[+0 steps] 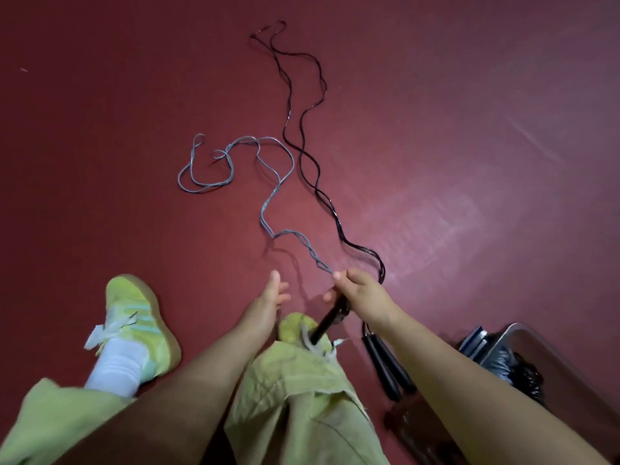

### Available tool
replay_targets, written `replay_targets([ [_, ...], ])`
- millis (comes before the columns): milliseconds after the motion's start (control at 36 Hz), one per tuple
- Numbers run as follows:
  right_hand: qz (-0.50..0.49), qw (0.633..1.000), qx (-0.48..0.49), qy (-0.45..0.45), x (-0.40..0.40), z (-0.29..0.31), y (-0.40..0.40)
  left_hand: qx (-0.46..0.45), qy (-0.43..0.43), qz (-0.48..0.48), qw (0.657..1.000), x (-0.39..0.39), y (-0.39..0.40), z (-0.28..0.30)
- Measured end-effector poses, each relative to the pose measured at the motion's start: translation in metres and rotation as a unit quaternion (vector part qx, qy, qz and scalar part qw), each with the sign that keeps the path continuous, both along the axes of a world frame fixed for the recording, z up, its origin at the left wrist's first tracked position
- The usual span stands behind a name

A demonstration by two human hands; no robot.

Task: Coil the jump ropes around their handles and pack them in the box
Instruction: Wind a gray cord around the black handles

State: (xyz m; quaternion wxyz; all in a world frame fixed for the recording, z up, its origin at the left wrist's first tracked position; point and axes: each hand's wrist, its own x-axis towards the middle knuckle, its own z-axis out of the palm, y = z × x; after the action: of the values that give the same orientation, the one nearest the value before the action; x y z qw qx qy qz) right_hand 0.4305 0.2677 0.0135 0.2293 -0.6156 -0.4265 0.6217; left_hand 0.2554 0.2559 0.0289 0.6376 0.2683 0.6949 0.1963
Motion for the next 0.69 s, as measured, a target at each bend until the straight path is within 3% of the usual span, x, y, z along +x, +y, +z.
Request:
replay_targets([
  [167,-0.053,0.988,0.036,0.142,-0.042,0.113,0.011,0.138,-0.049,-0.053,0.988,-0.019,0.014,0.088],
  [306,-0.087,0.966,0.050,0.236,-0.080,0.200,0.013,0.163,-0.136,-0.085,0.974,-0.054,0.007,0.171],
  [389,-0.092,0.958,0.047,0.267,-0.095,0.245,0.007,0.191,-0.082,-0.180,0.961,-0.071,-0.010,0.213],
  [444,-0.067,0.964,0.040,0.253,-0.103,0.265,0.001,0.211,-0.030,-0.239,0.947,-0.079,-0.027,0.227],
  [528,-0.016,0.979,0.053,0.198,-0.111,0.282,-0.008,0.215,0.004,-0.227,0.950,-0.088,-0.050,0.238],
  [611,0.052,0.993,0.088,0.058,-0.125,0.289,-0.022,0.196,-0.063,-0.163,0.965,-0.100,-0.084,0.248],
  [694,0.089,0.981,0.160,-0.070,-0.140,0.279,-0.029,0.153,-0.148,-0.128,0.969,-0.113,-0.110,0.257],
])
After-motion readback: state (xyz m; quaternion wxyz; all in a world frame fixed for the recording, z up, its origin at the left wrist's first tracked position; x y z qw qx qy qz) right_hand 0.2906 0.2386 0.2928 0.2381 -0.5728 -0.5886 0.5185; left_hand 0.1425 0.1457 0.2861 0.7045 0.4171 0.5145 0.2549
